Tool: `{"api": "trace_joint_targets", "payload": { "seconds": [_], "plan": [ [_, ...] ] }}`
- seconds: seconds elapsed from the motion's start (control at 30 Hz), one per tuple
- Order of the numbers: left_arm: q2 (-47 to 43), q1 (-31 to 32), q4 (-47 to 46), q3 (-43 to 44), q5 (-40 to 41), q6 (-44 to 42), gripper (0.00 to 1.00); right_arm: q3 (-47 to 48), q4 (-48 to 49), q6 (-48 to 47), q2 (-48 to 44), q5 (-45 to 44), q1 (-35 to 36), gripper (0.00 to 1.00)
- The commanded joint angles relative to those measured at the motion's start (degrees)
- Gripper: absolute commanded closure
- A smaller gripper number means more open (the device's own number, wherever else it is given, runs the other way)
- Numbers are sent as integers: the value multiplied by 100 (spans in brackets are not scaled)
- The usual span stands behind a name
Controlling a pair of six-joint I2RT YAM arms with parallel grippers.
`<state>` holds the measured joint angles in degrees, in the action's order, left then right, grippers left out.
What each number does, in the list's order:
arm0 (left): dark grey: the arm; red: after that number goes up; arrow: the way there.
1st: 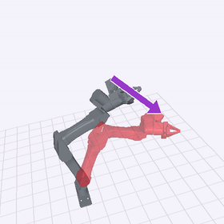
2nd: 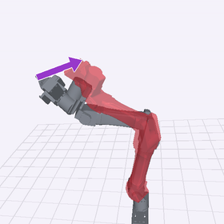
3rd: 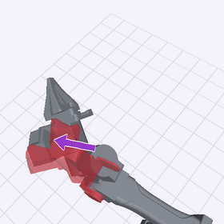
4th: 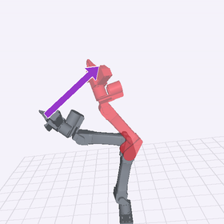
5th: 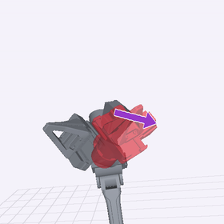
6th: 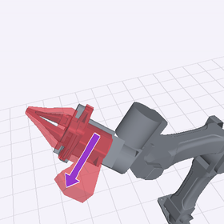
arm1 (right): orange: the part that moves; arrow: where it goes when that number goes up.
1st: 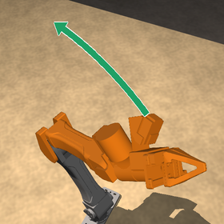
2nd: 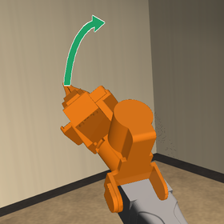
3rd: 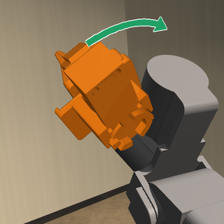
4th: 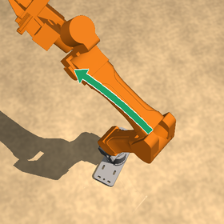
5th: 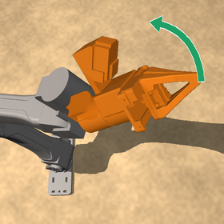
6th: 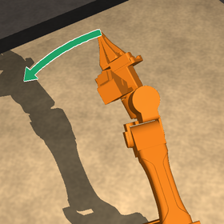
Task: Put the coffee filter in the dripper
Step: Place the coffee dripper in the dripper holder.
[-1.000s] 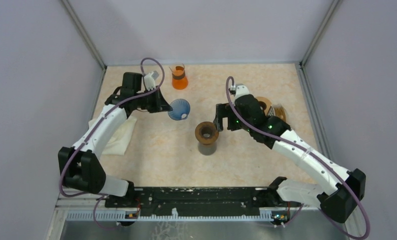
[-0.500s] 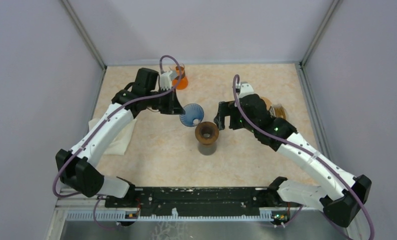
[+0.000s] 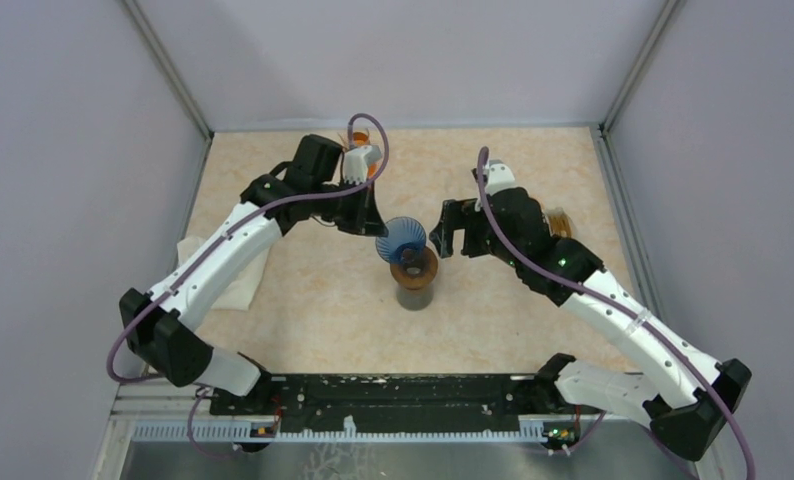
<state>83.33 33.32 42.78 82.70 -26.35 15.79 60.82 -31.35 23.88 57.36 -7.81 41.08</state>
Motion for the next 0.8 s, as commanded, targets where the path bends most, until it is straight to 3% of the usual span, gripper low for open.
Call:
{"api": "trace_joint_targets", "payload": {
  "seconds": [0.0, 0.47, 0.77],
  "plan": [
    [166, 144, 134, 227, 143, -129, 100, 361, 247, 37, -182, 51, -46, 9],
    [469, 459, 134, 325, 296, -155, 100, 449, 170, 94, 143, 582, -47, 16],
    [594, 591, 390, 364, 524, -199, 100, 695, -165, 195, 674, 920, -47, 35]
  ]
}}
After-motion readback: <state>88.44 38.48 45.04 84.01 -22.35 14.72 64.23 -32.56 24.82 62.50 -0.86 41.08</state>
